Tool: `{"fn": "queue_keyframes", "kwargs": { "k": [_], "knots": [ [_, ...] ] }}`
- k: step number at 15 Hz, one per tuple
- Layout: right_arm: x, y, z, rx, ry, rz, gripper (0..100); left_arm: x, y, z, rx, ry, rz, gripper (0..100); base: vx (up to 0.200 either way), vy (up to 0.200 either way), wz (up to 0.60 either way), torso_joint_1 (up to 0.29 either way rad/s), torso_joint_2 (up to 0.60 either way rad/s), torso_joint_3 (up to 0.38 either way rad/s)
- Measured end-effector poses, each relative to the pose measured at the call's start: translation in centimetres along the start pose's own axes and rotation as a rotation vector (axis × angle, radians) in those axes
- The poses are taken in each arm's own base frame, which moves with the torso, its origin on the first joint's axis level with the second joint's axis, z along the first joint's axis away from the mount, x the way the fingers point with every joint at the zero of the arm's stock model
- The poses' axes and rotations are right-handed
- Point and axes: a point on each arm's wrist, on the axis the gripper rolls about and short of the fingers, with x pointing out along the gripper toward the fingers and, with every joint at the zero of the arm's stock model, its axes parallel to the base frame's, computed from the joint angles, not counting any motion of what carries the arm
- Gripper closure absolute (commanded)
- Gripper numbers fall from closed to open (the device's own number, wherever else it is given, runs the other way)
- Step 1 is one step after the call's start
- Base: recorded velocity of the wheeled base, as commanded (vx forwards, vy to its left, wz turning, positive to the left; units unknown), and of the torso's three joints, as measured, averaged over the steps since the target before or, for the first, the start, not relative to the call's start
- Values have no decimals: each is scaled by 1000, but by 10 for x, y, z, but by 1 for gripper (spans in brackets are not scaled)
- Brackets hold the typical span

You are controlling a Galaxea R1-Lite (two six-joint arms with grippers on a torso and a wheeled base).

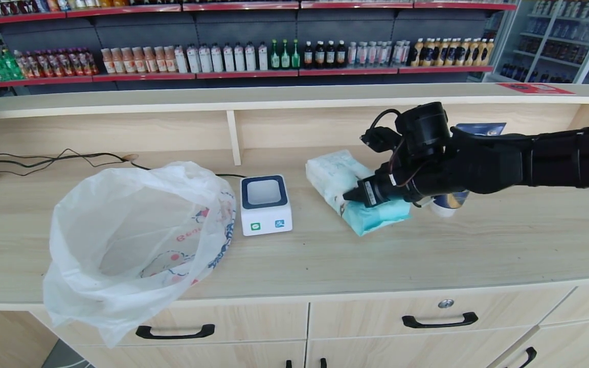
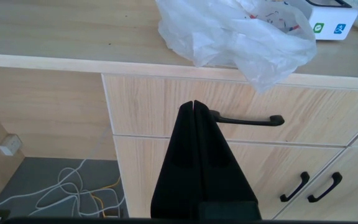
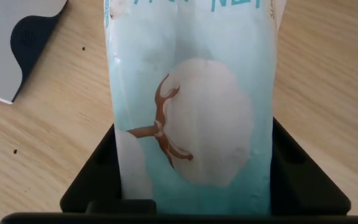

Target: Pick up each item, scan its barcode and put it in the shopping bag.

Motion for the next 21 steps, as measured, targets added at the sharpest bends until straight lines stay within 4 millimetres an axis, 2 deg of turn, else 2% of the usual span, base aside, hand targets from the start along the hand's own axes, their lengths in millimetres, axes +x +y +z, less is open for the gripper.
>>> {"fn": "queue_keyframes", "kwargs": {
  "k": [3,8,12,14,17,21],
  "knots": [
    [-12,4,-4,1,-13,-10,100,0,0,0,0,0,0,100,0,0,0,0,0,0],
    [-24,-1,-4,16,-138,-37,100,0,0,0,0,0,0,100,0,0,0,0,0,0],
    [-44,-1,8,78,-226,-35,100,0,0,0,0,0,0,100,0,0,0,0,0,0],
    [-54,-1,17,122,-350,-34,100,0,0,0,0,0,0,100,0,0,0,0,0,0],
    [-68,3,1,208,-407,-10,100,0,0,0,0,0,0,100,0,0,0,0,0,0],
    [-102,13,-26,256,-509,65,100,0,0,0,0,0,0,100,0,0,0,0,0,0]
  ]
}}
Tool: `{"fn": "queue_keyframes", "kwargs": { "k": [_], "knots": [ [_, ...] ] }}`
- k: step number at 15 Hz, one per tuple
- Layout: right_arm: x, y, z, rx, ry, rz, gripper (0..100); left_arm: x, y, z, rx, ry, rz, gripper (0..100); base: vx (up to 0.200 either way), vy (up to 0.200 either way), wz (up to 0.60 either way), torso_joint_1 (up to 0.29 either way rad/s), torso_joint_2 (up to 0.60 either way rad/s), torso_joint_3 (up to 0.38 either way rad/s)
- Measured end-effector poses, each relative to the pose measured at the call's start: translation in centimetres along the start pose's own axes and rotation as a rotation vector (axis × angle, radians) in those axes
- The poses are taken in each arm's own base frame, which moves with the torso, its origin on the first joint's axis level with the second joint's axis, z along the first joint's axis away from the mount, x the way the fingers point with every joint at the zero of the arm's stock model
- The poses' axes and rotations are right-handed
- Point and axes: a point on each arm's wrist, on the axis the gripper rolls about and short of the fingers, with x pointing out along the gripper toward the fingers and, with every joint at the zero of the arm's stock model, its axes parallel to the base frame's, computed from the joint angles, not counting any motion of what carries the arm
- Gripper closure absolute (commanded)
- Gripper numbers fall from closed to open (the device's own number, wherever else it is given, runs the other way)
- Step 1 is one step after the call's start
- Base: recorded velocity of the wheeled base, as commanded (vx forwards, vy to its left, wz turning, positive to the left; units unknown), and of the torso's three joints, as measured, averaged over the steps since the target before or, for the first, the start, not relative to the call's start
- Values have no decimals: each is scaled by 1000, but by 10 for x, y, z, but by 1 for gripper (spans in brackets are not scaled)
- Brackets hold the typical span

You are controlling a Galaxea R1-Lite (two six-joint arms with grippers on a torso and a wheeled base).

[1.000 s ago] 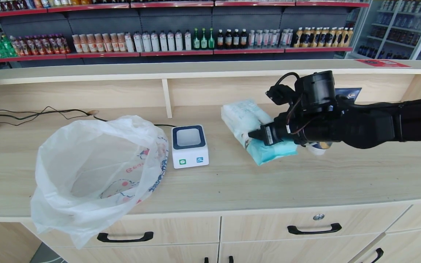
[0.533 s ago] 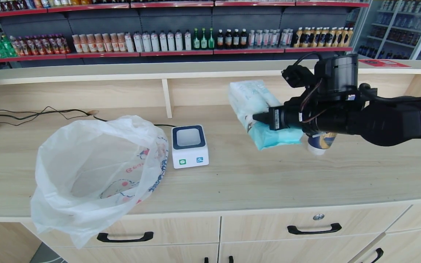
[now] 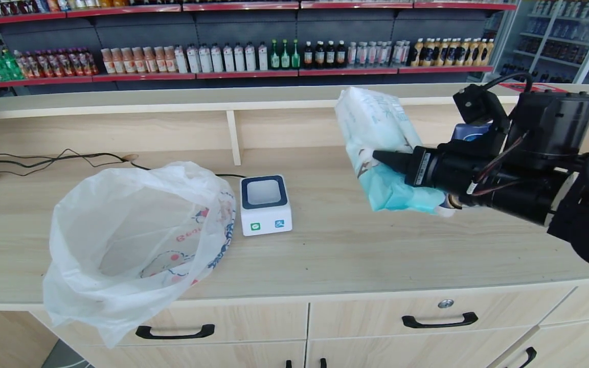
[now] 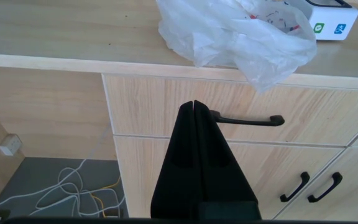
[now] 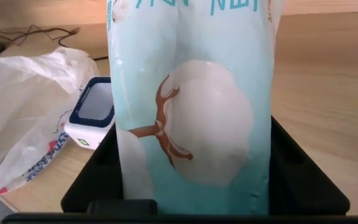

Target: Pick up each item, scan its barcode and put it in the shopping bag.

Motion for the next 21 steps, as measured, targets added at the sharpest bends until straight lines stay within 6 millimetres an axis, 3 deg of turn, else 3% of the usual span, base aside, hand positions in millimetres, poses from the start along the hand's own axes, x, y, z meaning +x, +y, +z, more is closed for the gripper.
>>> {"fn": "queue_keyframes", "kwargs": {
  "k": [3,5,10,16,21],
  "knots": [
    [-35,12,-12,-4,-112,93,100,0,0,0,0,0,0,100,0,0,0,0,0,0],
    [-59,31,-23,-13,-180,190,100,0,0,0,0,0,0,100,0,0,0,0,0,0],
    [-113,77,-55,-90,-150,361,100,0,0,0,0,0,0,100,0,0,0,0,0,0],
    [-126,96,-53,-36,-169,405,100,0,0,0,0,0,0,100,0,0,0,0,0,0],
    [-130,98,-59,384,-57,437,100,0,0,0,0,0,0,100,0,0,0,0,0,0]
  ]
}}
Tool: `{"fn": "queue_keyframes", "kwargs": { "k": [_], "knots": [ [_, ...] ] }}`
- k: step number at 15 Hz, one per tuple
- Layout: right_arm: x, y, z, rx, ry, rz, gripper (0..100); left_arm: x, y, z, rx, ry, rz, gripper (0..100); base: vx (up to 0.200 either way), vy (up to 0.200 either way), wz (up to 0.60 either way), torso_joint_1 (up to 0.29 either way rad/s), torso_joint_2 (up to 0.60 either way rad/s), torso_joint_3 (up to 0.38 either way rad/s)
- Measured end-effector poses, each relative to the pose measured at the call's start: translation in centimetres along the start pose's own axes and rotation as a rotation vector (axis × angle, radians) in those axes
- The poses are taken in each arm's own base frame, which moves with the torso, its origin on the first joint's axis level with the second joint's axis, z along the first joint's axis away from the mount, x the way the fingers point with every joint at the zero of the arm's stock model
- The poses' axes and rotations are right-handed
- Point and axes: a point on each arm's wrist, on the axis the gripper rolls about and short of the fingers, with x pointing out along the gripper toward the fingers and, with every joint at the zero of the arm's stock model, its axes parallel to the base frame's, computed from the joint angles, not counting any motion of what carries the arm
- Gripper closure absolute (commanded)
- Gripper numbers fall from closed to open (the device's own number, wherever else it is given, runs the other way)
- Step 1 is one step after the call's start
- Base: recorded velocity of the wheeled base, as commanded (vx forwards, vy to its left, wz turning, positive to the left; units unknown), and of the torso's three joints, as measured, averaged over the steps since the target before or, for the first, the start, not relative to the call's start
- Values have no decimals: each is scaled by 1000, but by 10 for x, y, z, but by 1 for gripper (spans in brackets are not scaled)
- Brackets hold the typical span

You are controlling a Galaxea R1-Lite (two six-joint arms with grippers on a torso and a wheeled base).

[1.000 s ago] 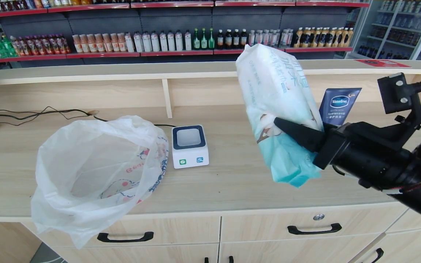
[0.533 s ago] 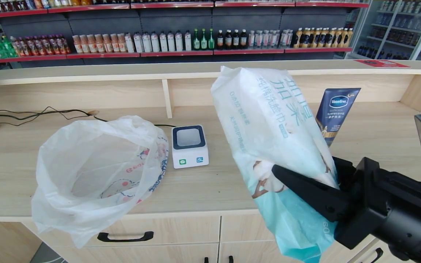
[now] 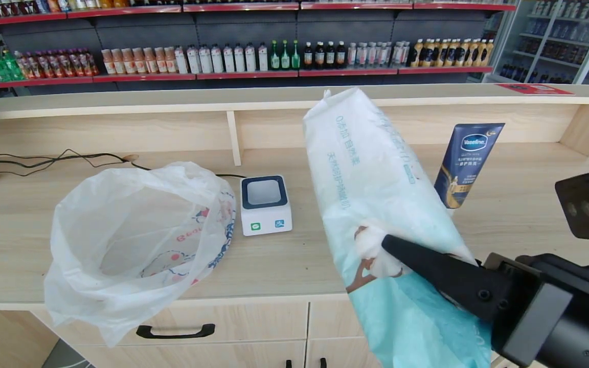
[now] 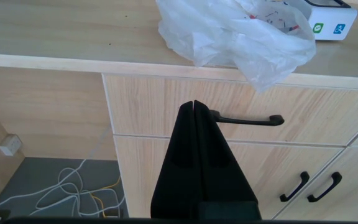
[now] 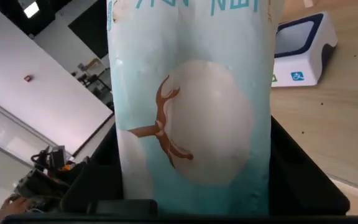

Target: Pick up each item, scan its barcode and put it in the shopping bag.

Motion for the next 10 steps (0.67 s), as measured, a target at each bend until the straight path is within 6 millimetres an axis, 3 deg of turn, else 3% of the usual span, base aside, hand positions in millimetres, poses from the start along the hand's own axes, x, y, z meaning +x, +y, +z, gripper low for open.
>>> {"fn": "queue_keyframes", "kwargs": {
  "k": [10],
  "knots": [
    [-2,5,6,694,-7,42,100,0,0,0,0,0,0,100,0,0,0,0,0,0]
  ]
}}
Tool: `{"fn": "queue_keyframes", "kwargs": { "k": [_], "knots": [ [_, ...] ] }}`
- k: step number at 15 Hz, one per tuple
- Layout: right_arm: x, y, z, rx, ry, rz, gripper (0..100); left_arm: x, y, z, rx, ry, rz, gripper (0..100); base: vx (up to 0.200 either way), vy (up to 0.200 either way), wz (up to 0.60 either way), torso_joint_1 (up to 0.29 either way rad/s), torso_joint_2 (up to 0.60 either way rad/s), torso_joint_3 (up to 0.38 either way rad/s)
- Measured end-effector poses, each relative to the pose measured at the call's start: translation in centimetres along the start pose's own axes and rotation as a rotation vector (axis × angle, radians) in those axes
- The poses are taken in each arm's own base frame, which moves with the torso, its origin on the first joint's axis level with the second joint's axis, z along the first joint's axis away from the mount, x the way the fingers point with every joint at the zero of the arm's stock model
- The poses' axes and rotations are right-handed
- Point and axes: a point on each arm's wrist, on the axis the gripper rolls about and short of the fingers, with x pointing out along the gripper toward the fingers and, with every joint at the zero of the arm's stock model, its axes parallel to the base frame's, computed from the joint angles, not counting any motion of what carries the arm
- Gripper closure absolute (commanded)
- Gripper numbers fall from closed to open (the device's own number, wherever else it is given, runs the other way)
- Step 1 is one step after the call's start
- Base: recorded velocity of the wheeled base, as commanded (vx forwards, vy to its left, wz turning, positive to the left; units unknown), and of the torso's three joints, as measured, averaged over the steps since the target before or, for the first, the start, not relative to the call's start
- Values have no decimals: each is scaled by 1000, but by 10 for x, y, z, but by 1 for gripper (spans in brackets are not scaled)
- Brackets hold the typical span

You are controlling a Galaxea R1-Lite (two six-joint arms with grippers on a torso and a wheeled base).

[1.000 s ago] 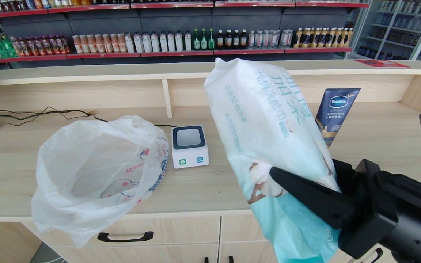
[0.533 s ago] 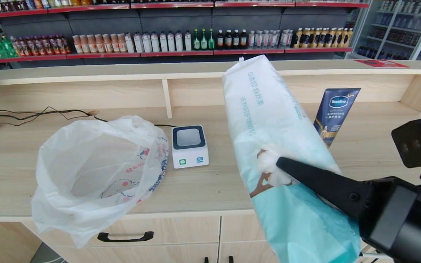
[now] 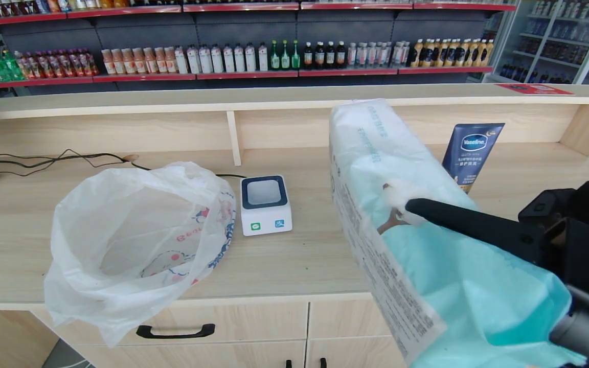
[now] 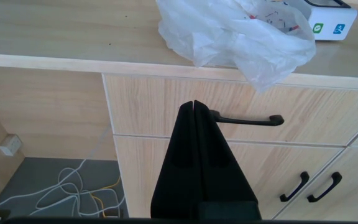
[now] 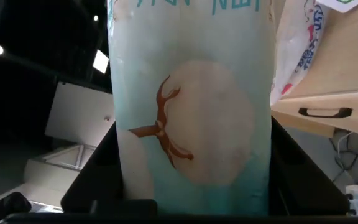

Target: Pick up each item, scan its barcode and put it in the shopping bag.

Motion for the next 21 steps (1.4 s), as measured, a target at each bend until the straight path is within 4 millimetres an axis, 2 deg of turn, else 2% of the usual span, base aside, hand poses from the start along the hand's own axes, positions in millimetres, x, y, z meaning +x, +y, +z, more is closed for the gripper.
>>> {"fn": "queue_keyframes", "kwargs": {
  "k": [5,9,12,15,18,21],
  "knots": [
    [-13,1,-8,278,92,3,100,0,0,0,0,0,0,100,0,0,0,0,0,0],
    [-25,-3,-15,436,220,-42,100,0,0,0,0,0,0,100,0,0,0,0,0,0],
    [-30,3,-17,636,298,-32,100,0,0,0,0,0,0,100,0,0,0,0,0,0],
    [-36,3,-19,669,407,-38,100,0,0,0,0,0,0,100,0,0,0,0,0,0],
    [-40,7,-19,839,454,-58,100,0,0,0,0,0,0,100,0,0,0,0,0,0],
    [-45,6,-22,891,565,-96,100,0,0,0,0,0,0,100,0,0,0,0,0,0]
  ]
}}
